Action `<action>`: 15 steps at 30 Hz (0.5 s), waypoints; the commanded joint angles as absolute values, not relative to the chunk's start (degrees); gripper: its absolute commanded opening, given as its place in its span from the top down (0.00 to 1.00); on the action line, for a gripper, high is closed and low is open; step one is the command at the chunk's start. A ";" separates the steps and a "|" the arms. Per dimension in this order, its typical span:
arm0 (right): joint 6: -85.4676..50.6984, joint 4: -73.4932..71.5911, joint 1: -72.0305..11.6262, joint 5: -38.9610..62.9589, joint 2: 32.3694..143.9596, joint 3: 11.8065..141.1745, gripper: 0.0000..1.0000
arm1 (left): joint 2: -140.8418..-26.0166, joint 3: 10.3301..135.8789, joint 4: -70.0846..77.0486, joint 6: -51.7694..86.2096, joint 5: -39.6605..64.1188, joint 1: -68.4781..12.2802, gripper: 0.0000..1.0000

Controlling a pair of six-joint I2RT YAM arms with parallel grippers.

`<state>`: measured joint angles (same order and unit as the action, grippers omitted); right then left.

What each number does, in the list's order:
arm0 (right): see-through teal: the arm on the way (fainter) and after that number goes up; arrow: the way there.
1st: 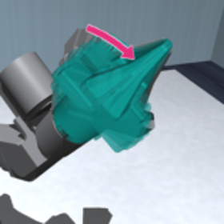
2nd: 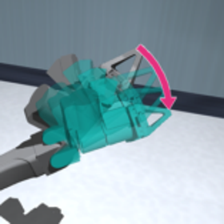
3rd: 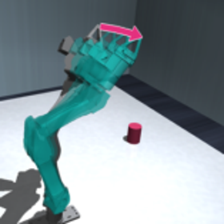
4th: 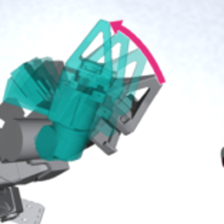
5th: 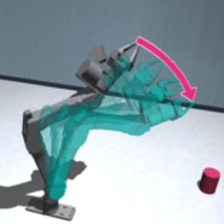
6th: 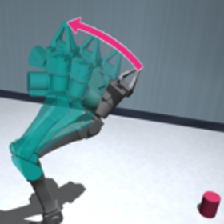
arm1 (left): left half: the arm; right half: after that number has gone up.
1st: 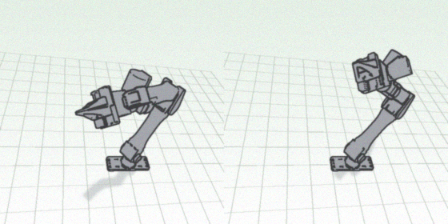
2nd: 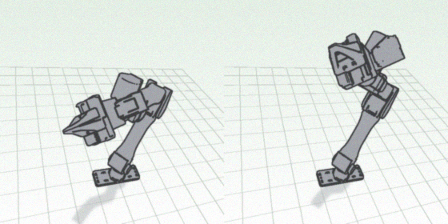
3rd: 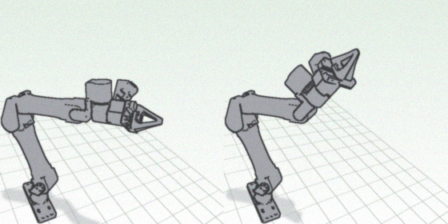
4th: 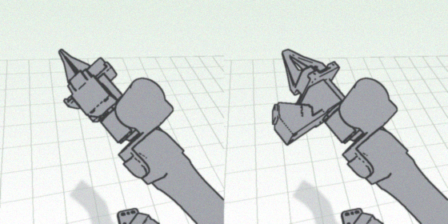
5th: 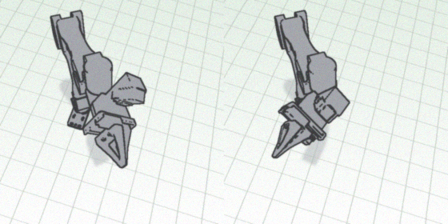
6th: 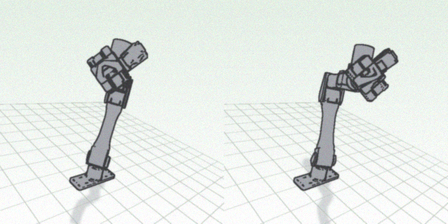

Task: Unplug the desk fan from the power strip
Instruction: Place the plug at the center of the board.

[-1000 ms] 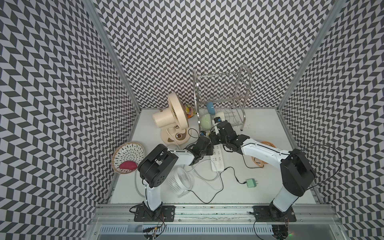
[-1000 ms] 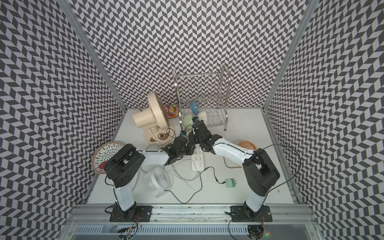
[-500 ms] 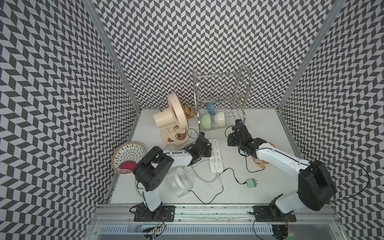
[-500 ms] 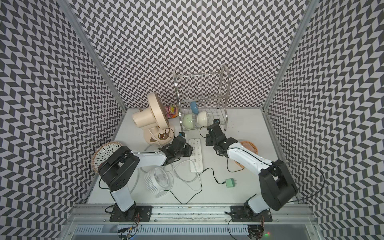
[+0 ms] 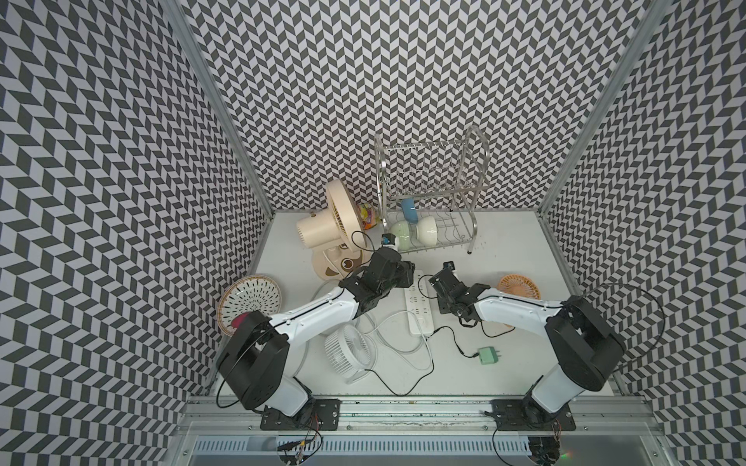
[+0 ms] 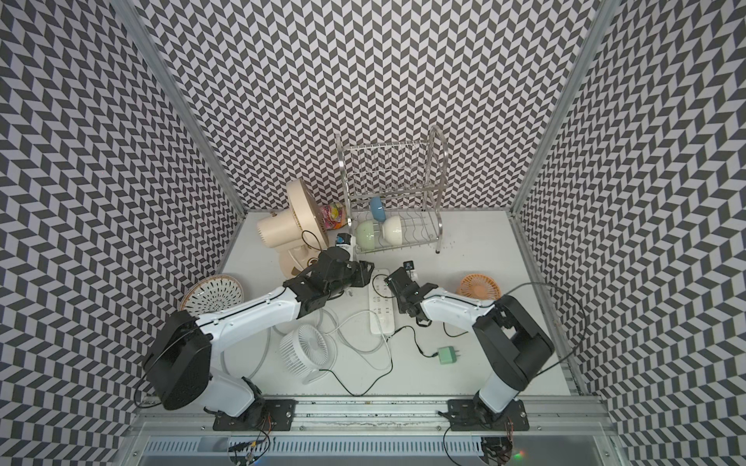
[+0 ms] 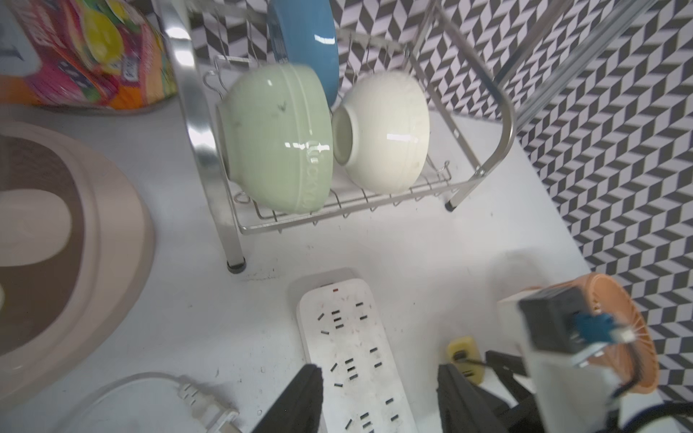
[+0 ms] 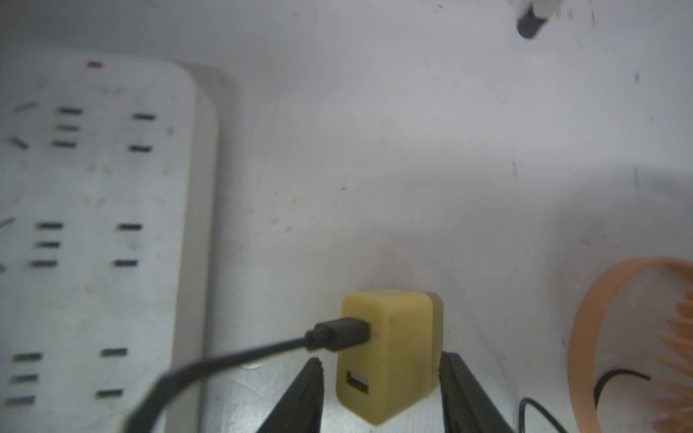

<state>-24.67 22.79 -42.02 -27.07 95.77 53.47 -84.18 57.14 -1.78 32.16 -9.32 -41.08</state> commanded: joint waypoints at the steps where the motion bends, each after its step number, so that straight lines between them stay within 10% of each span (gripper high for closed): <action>1: -23.11 22.13 -43.50 -28.61 96.76 55.52 0.35 | -79.85 54.36 -3.52 33.29 -14.18 -38.18 0.44; 15: -17.93 8.74 -30.89 16.96 66.79 50.54 0.08 | -63.98 43.29 -3.37 28.95 -28.56 -25.03 0.19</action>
<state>-17.80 14.79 -36.56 6.46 70.08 51.68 -65.78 44.71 -3.53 31.53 -22.76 -25.93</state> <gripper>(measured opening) 0.915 0.795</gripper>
